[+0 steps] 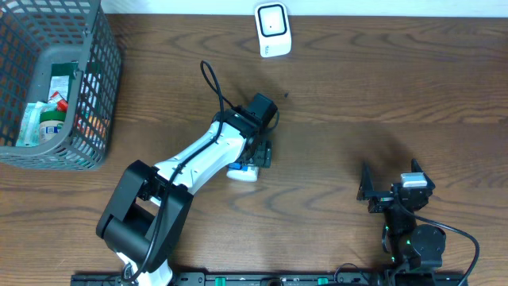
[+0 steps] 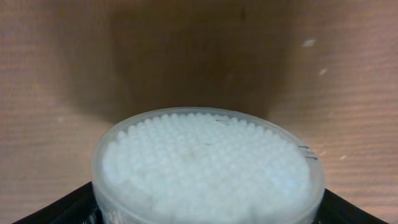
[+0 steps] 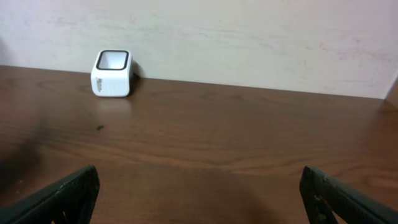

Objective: Scan the item barcode

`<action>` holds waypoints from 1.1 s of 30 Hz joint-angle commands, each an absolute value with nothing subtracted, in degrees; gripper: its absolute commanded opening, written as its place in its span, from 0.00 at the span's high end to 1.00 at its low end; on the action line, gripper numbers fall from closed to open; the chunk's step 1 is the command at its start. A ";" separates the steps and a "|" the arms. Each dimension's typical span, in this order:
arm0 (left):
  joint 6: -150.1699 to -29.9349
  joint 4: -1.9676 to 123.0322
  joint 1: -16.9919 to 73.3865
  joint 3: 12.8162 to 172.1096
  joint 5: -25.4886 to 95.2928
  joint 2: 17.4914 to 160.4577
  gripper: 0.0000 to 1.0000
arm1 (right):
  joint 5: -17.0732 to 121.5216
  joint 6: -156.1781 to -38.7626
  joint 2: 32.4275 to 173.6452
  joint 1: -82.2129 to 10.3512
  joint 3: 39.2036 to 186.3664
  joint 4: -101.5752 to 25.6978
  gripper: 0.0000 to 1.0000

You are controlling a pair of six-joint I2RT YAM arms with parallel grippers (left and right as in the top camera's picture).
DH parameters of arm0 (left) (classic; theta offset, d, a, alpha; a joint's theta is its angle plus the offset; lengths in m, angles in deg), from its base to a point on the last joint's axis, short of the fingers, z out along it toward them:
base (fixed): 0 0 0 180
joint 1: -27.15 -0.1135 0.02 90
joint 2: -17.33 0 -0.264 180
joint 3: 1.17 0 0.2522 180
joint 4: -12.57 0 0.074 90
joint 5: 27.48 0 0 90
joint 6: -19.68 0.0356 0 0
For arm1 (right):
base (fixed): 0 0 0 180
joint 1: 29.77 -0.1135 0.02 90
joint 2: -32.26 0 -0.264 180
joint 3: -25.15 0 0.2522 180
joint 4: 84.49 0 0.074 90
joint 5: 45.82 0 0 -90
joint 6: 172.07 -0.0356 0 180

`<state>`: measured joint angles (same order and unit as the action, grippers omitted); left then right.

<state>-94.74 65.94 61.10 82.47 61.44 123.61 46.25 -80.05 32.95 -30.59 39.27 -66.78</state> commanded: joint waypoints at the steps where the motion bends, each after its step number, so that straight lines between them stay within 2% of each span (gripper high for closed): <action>1: -97.06 63.06 61.23 82.08 60.52 122.91 0.15 | 46.14 -80.75 32.65 -30.94 39.23 -66.58 0.01; 6: -101.60 56.72 61.26 82.08 54.92 122.91 0.15 | 46.14 -80.75 32.65 -30.94 39.23 -66.58 0.01; 12: -102.13 53.13 61.23 82.08 54.86 122.91 0.15 | 46.14 -80.75 32.65 -30.94 39.23 -66.58 0.01; 17: -100.53 53.24 61.23 82.08 55.93 122.91 0.14 | 46.14 -80.75 32.65 -30.94 39.23 -66.58 0.01; 21: -98.78 53.18 61.23 82.08 55.95 122.91 0.07 | 46.14 -80.75 32.65 -30.94 39.23 -66.58 0.01; 33: -95.40 54.58 61.23 82.89 60.65 122.84 0.05 | 46.14 -80.75 32.65 -30.94 39.23 -66.58 0.01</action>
